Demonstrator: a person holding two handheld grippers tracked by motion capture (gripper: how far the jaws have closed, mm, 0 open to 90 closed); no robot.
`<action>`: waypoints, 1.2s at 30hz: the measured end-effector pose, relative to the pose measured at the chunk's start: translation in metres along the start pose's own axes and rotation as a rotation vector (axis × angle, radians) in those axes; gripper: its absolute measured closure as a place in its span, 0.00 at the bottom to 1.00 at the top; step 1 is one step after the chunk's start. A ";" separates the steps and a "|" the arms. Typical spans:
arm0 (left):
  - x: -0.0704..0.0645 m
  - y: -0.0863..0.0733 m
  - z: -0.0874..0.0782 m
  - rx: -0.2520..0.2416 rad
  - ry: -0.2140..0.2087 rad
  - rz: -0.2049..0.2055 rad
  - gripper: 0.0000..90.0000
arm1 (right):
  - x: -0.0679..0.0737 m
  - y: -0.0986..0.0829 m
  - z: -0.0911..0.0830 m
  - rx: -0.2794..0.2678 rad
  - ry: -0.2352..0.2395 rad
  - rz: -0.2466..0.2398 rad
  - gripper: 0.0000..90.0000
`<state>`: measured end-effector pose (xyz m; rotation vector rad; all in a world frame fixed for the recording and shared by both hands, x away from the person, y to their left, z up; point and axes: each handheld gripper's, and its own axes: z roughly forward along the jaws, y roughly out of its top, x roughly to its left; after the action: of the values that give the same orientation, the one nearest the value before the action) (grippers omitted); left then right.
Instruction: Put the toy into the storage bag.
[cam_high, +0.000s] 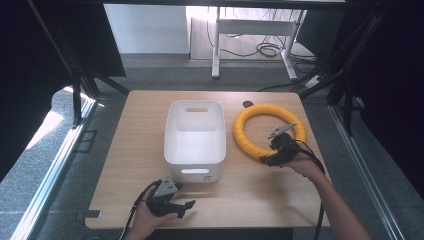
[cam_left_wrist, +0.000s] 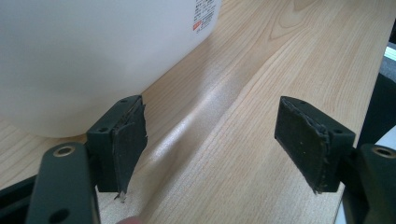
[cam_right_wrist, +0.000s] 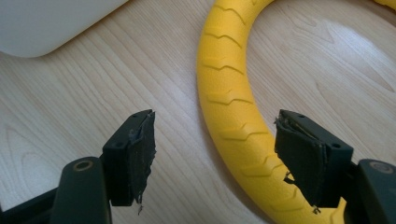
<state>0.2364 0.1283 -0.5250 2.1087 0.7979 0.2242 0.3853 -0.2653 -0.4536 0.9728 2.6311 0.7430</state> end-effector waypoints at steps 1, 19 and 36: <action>0.000 0.000 0.000 0.000 0.000 0.000 0.28 | 0.000 0.000 0.000 0.000 0.000 0.000 0.33; 0.000 -0.001 0.001 0.006 -0.004 0.004 0.28 | -0.015 0.008 0.034 0.105 -0.019 -0.005 0.32; -0.001 -0.001 0.003 0.011 -0.007 0.006 0.28 | -0.018 0.009 0.060 0.162 -0.004 -0.029 0.32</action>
<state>0.2365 0.1262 -0.5271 2.1211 0.7901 0.2157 0.4264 -0.2484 -0.4982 0.9736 2.7303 0.5277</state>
